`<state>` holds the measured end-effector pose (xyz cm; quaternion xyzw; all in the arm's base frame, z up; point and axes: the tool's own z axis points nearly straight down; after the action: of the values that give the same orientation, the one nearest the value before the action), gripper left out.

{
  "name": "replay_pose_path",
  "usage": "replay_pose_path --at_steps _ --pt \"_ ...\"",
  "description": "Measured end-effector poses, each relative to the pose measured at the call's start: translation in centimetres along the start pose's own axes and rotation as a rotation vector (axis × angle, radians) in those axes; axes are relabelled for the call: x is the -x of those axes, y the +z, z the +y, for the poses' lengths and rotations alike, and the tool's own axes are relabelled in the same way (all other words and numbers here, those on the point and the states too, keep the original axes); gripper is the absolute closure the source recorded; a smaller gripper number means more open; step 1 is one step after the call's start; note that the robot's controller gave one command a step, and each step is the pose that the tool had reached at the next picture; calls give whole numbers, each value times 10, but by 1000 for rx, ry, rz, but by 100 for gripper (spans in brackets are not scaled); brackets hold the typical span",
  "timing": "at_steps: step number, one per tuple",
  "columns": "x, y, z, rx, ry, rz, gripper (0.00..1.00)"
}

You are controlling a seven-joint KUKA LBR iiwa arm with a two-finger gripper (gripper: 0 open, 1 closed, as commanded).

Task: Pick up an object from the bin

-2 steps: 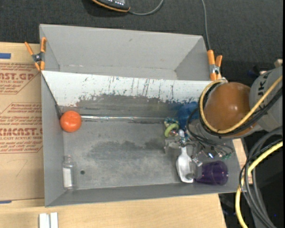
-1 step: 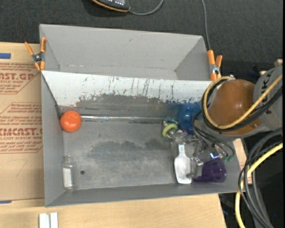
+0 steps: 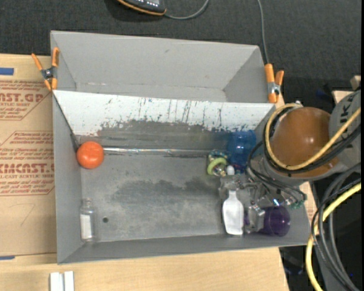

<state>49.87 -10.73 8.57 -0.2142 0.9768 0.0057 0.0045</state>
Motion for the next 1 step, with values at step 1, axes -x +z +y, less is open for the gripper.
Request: replay_pose_path --at_steps 1 --pt "10 1 2 -8 -159 -7 100"
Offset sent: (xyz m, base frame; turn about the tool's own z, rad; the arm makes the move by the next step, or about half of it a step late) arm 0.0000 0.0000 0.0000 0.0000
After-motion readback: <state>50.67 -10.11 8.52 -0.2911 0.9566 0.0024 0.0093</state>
